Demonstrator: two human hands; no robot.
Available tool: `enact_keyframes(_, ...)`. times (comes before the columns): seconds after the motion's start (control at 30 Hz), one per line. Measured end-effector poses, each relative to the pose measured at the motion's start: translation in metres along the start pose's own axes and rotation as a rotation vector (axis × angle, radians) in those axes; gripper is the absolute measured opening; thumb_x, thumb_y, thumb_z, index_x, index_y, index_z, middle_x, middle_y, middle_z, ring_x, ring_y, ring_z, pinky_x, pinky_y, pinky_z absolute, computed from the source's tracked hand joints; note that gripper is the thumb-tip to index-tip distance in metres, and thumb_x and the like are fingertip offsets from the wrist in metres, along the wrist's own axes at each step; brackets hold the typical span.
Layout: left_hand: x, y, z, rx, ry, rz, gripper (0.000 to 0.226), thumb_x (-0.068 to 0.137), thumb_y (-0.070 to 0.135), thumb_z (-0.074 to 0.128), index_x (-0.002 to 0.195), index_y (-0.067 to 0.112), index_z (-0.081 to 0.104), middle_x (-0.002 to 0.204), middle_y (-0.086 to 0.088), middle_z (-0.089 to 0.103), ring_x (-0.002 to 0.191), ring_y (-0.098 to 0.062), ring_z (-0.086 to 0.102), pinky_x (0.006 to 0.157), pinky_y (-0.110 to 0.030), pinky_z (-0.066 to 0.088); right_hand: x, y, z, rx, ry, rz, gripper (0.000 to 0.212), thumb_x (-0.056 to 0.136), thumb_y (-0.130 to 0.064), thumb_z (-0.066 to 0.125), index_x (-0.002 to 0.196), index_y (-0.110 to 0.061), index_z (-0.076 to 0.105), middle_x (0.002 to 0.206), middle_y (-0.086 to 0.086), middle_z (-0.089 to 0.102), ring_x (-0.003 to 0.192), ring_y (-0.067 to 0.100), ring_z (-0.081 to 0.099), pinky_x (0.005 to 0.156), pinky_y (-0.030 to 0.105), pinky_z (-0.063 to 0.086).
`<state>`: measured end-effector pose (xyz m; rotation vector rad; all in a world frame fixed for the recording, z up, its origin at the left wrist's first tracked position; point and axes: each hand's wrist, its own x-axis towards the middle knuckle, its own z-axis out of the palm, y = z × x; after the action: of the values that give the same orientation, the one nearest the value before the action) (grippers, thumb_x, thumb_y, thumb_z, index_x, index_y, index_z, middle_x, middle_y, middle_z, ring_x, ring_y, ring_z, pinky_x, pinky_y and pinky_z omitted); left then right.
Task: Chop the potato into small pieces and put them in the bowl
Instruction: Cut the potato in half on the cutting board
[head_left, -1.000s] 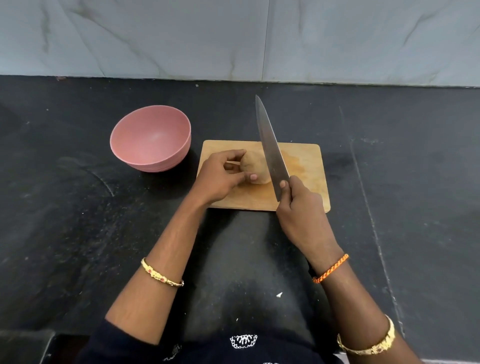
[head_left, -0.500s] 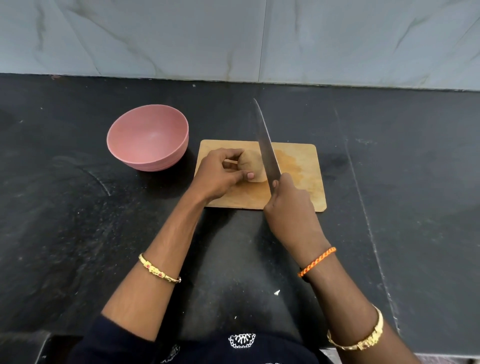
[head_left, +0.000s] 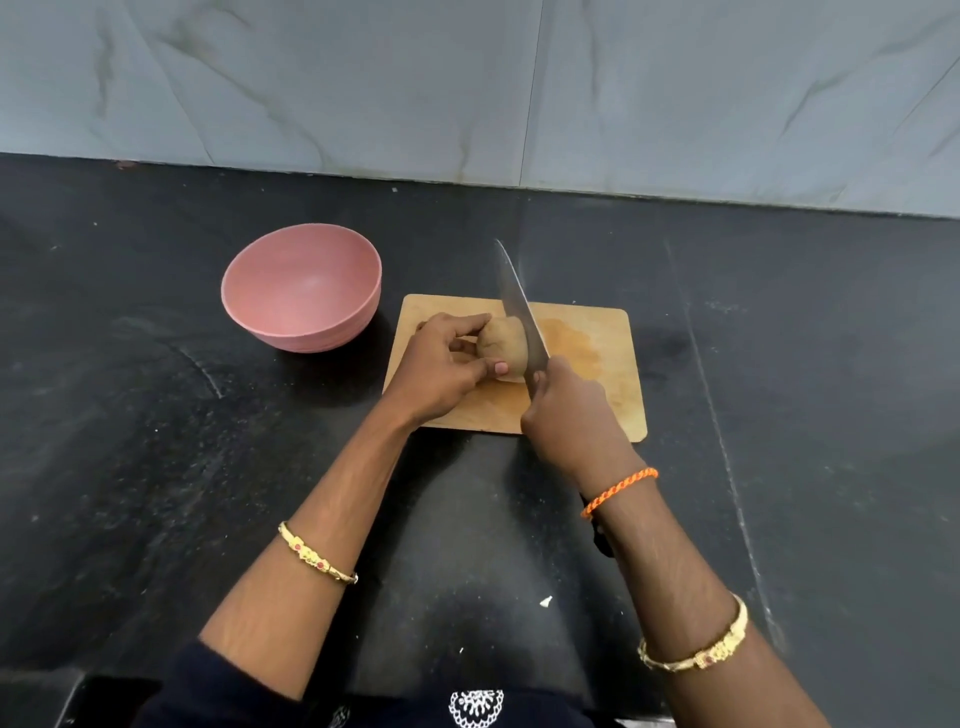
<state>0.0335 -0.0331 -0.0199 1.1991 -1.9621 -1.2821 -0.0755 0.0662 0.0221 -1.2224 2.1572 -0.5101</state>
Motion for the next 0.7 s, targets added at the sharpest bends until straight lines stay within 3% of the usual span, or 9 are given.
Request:
enact_keyframes(0.17, -0.001, 0.001, 0.002, -0.010, 0.010, 0.001, 0.065, 0.077, 0.013, 0.075, 0.135, 0.008, 0.048, 0.123, -0.005, 0.049, 0.105, -0.013, 0.053, 0.093, -0.020, 0.043, 0.001, 0.001, -0.001, 0.002, -0.023, -0.018, 0.008, 0.100, -0.020, 0.036, 0.095, -0.015, 0.036, 0.087, 0.010, 0.046, 0.086, 0.031, 0.055, 0.069, 0.037, 0.042)
enact_keyframes(0.27, -0.003, -0.001, 0.002, -0.008, 0.005, 0.010, 0.064, 0.078, 0.011, 0.073, 0.136, 0.007, 0.047, 0.122, -0.003, 0.049, 0.099, -0.007, 0.053, 0.083, -0.006, 0.043, 0.001, -0.001, -0.004, 0.029, -0.027, -0.015, 0.007, 0.100, -0.019, 0.036, 0.095, -0.015, 0.036, 0.083, 0.007, 0.045, 0.081, 0.028, 0.052, 0.067, 0.035, 0.041)
enact_keyframes(0.4, -0.002, -0.004, 0.002, 0.035, 0.075, 0.015, 0.055, 0.082, 0.012, 0.070, 0.133, 0.009, 0.050, 0.117, 0.000, 0.051, 0.097, -0.007, 0.055, 0.077, 0.002, 0.040, -0.019, 0.005, 0.012, 0.005, -0.068, 0.042, 0.005, 0.097, -0.013, 0.036, 0.100, -0.014, 0.039, 0.096, 0.015, 0.054, 0.091, 0.034, 0.056, 0.071, 0.036, 0.041)
enact_keyframes(0.47, 0.001, -0.003, -0.002, 0.058, 0.088, 0.026, 0.051, 0.083, 0.012, 0.069, 0.131, 0.008, 0.052, 0.117, -0.001, 0.053, 0.102, -0.013, 0.055, 0.081, -0.002, 0.041, -0.036, 0.011, 0.023, 0.000, -0.074, 0.100, 0.002, 0.097, -0.017, 0.034, 0.098, -0.015, 0.034, 0.103, 0.017, 0.056, 0.097, 0.039, 0.056, 0.071, 0.036, 0.039)
enact_keyframes(0.57, 0.001, -0.007, -0.003, 0.086, 0.003, 0.042, 0.053, 0.080, 0.013, 0.072, 0.130, 0.009, 0.055, 0.117, -0.003, 0.056, 0.105, -0.015, 0.056, 0.096, -0.020, 0.044, -0.039, 0.015, 0.021, -0.025, -0.060, 0.133, 0.008, 0.098, -0.022, 0.034, 0.094, -0.016, 0.031, 0.107, 0.017, 0.056, 0.100, 0.039, 0.055, 0.071, 0.035, 0.037)
enact_keyframes(0.7, -0.006, -0.004, -0.003, 0.024, 0.026, -0.024, 0.051, 0.080, 0.014, 0.072, 0.129, 0.011, 0.056, 0.119, 0.000, 0.056, 0.103, -0.007, 0.058, 0.095, -0.020, 0.045, -0.031, 0.010, 0.011, -0.101, -0.094, 0.114, 0.004, 0.098, -0.020, 0.036, 0.096, -0.016, 0.034, 0.102, 0.013, 0.054, 0.096, 0.033, 0.055, 0.069, 0.035, 0.038)
